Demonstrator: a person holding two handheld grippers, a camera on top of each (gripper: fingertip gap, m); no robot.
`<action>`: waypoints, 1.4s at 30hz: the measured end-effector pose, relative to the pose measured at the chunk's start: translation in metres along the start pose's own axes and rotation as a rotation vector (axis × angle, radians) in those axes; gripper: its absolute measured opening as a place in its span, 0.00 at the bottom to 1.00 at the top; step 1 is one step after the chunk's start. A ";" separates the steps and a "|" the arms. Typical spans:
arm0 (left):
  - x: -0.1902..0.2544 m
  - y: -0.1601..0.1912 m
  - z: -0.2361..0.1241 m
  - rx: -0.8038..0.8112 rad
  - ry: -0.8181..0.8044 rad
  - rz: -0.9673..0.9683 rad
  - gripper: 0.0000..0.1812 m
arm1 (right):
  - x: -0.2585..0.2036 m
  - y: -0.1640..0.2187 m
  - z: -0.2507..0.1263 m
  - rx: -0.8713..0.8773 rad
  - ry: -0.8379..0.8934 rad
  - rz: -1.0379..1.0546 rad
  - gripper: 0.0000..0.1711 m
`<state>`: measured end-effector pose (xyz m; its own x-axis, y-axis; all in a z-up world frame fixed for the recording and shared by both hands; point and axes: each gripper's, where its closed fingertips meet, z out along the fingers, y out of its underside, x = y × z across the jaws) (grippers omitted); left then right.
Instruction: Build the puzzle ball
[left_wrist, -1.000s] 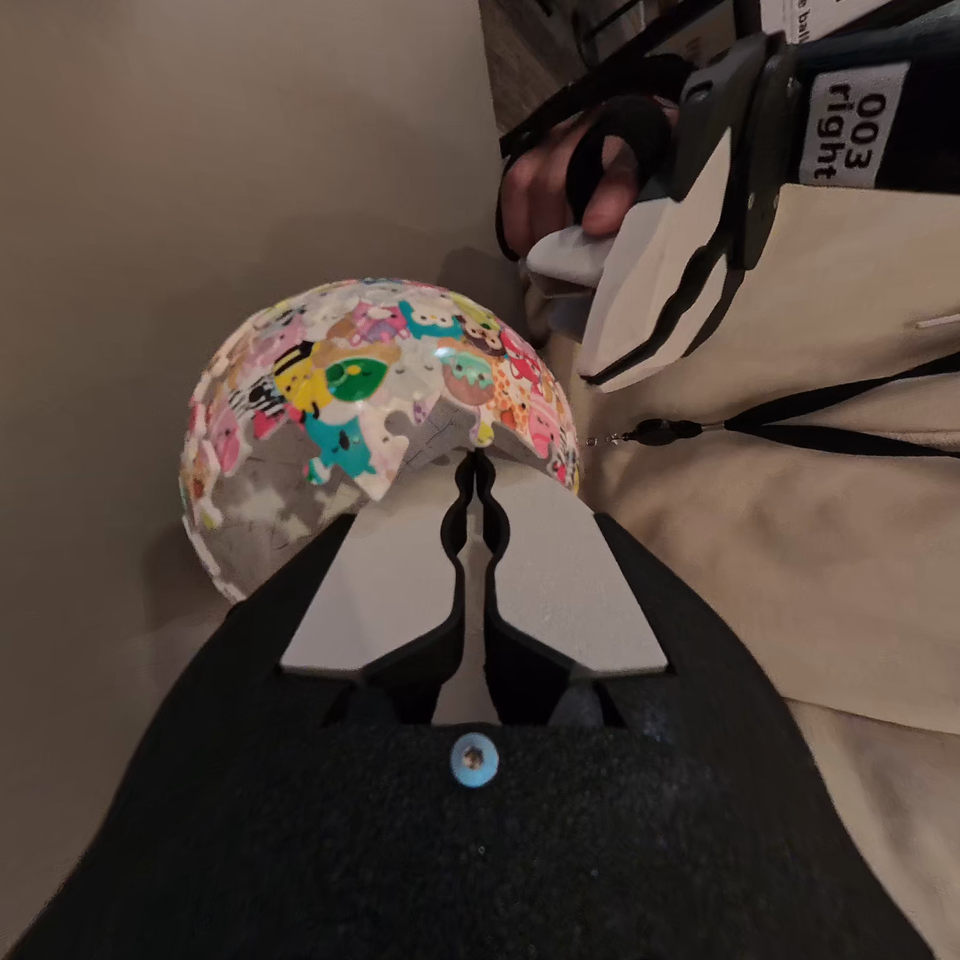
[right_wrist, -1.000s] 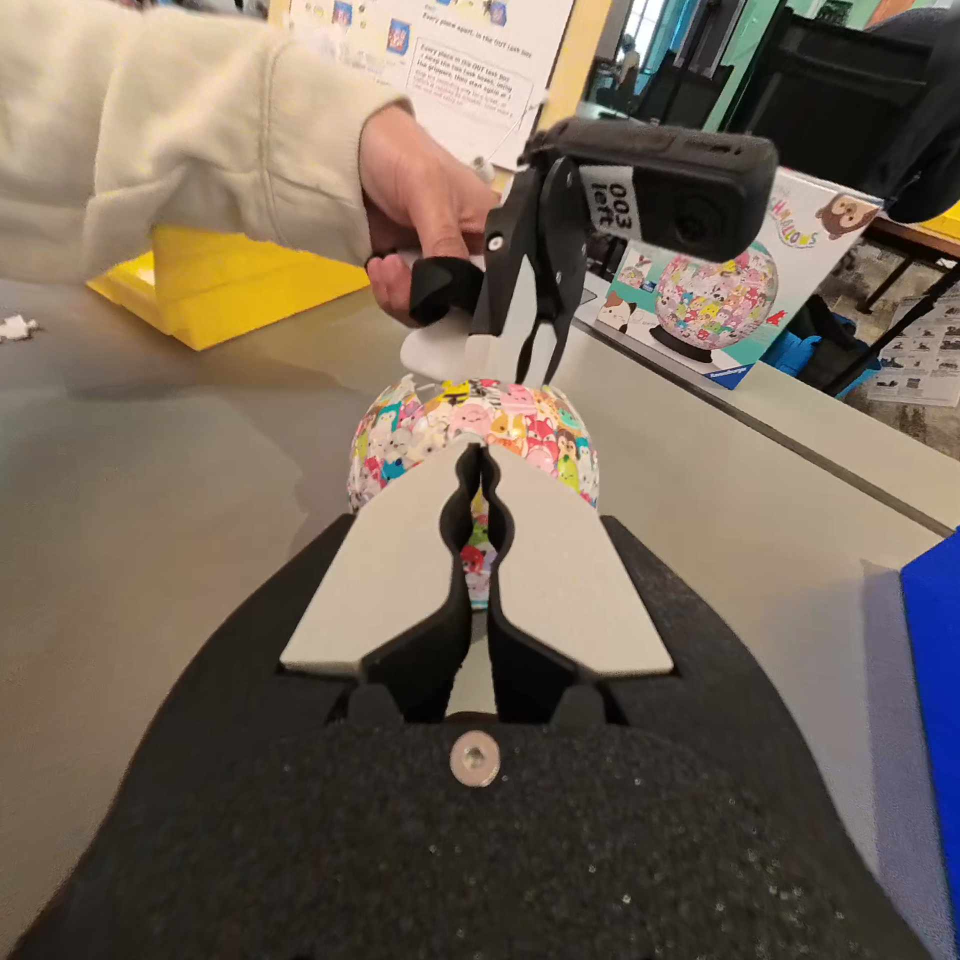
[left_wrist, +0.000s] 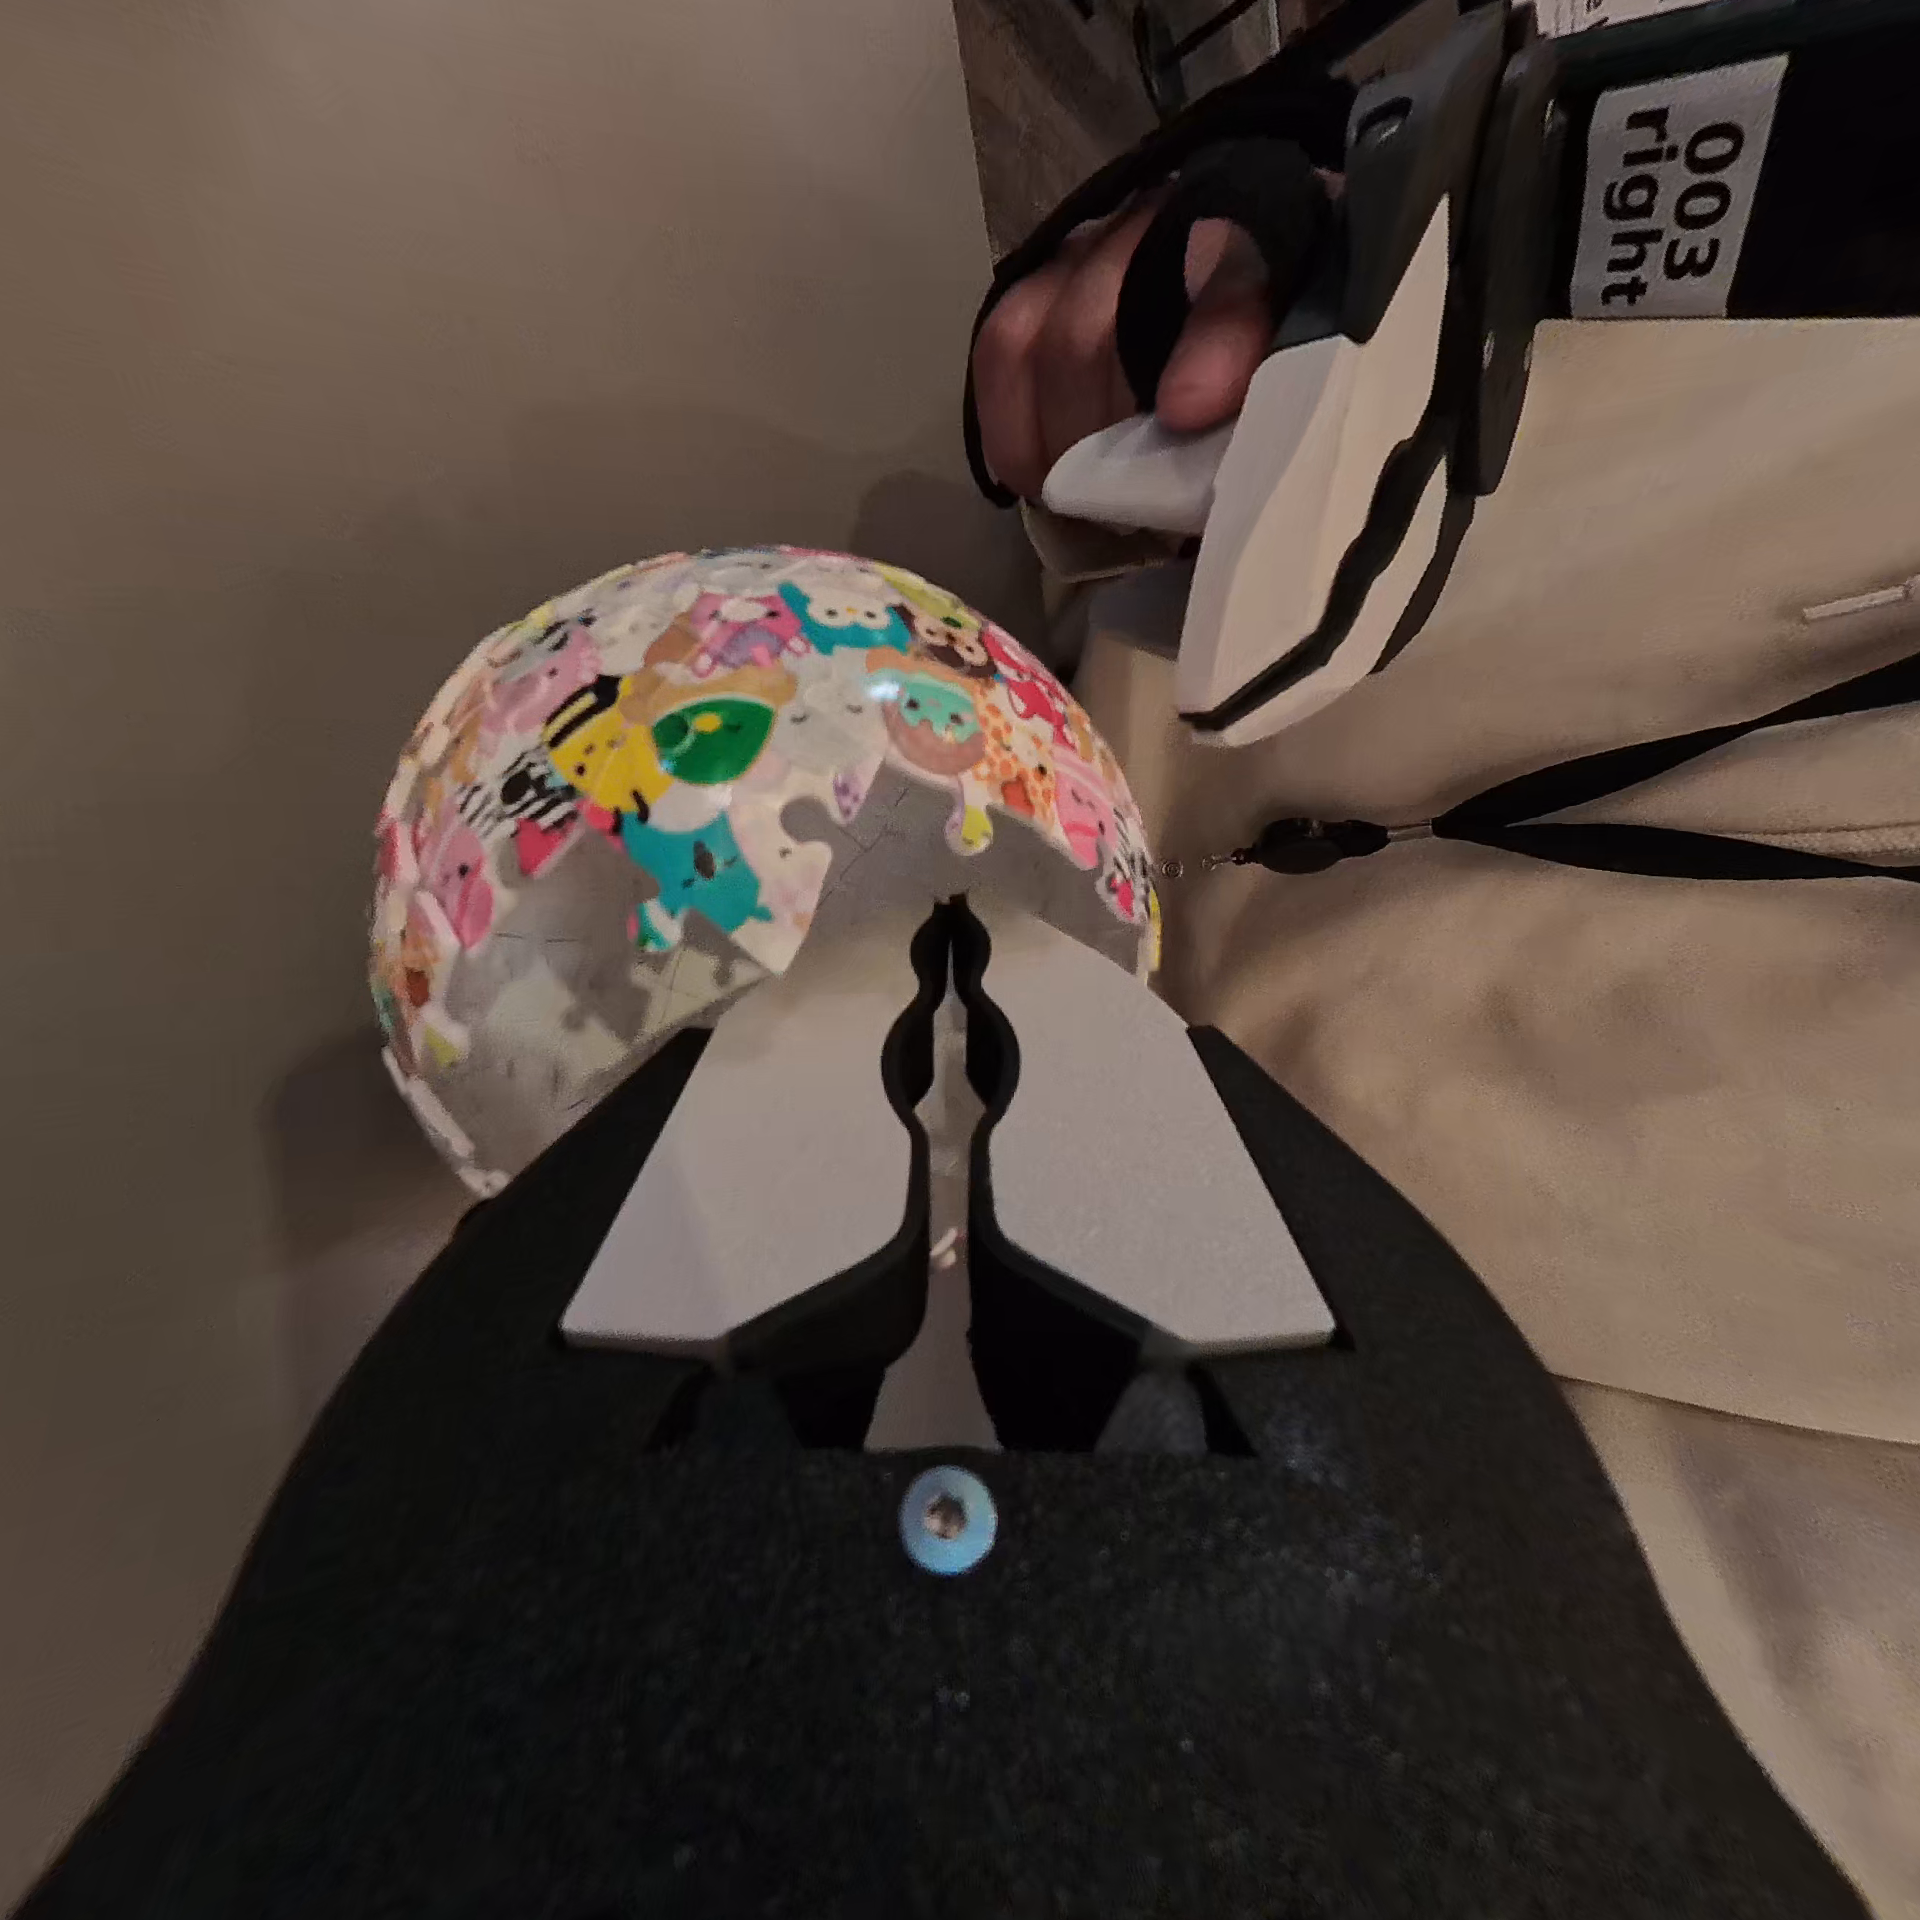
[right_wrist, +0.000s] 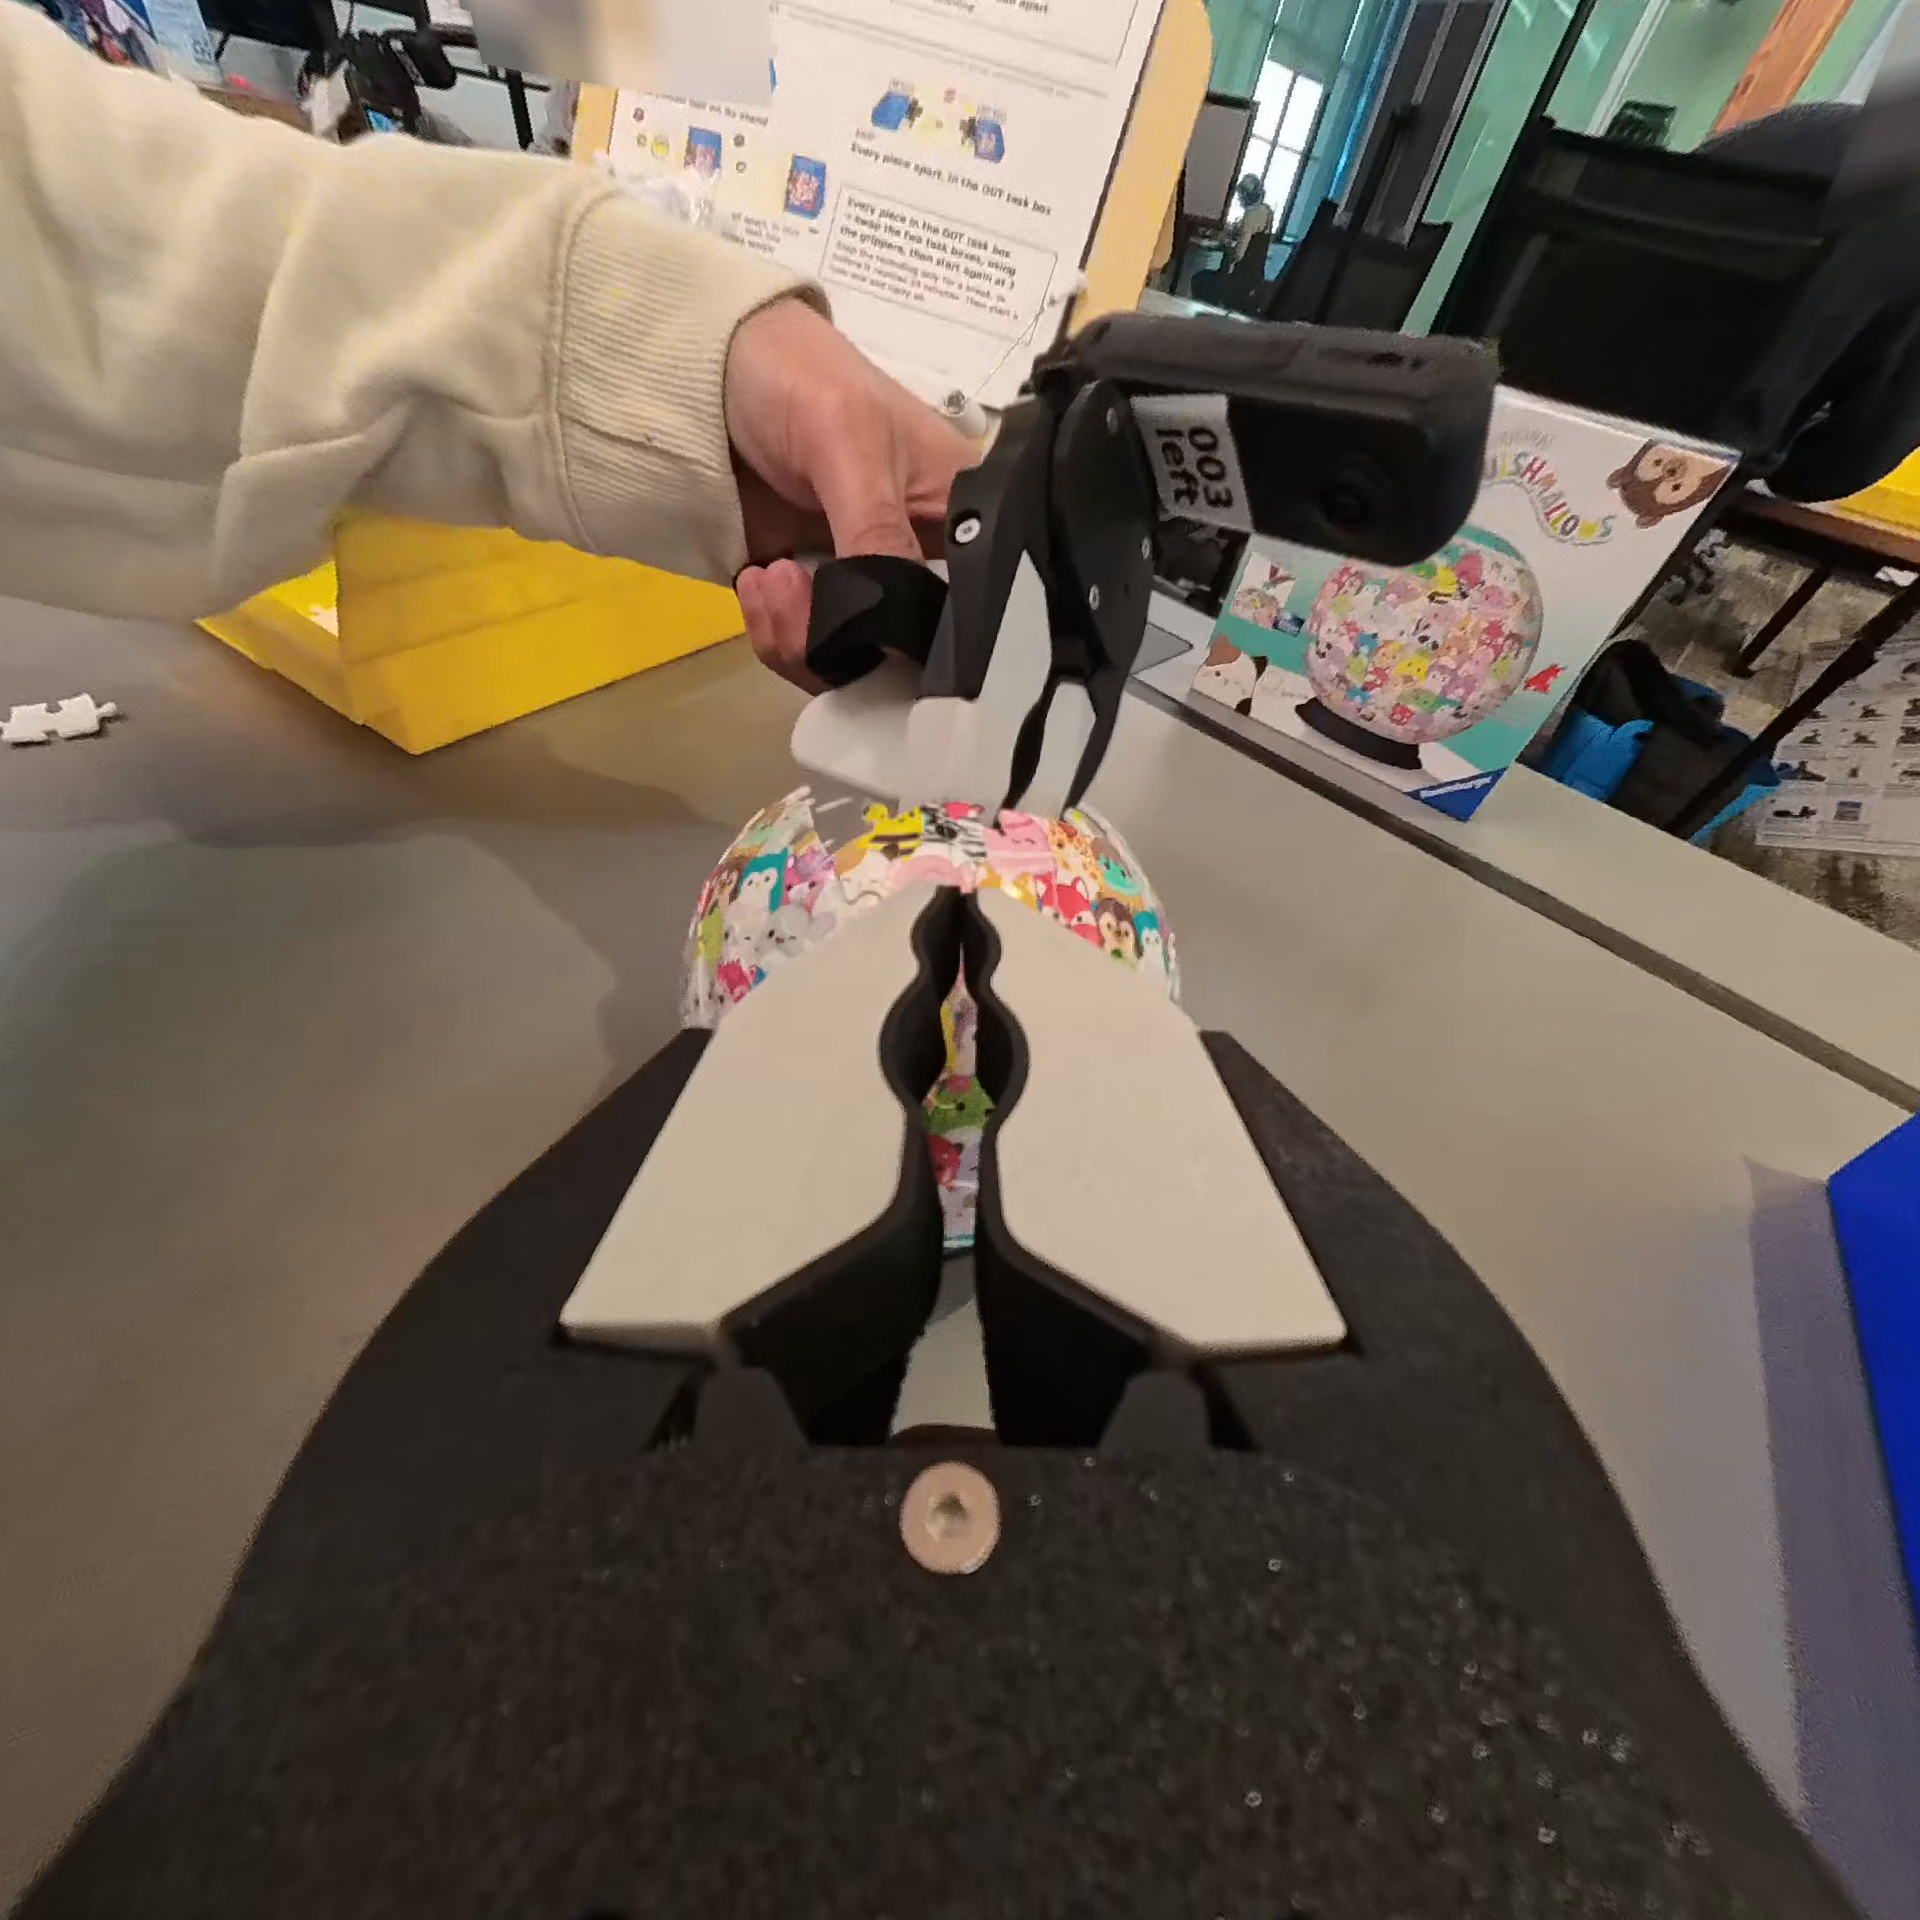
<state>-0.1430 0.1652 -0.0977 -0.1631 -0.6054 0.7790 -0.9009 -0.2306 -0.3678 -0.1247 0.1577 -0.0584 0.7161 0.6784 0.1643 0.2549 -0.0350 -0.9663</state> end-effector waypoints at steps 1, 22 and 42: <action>0.000 0.001 -0.002 0.003 -0.003 -0.003 0.00 | 0.000 0.003 0.002 -0.018 -0.005 0.000 0.00; 0.056 0.028 -0.055 0.326 -0.314 0.053 0.00 | -0.007 0.001 0.009 -0.036 -0.035 -0.031 0.00; 0.100 0.067 0.005 0.567 -0.304 -0.003 0.00 | -0.007 -0.014 0.020 -0.055 -0.036 -0.094 0.00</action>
<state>-0.2180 0.0851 -0.0468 0.0357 -0.7740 0.6322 -0.5349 -0.5492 -0.6421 -0.1460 0.1677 -0.0504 0.6640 0.7064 0.2451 0.3558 -0.0101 -0.9345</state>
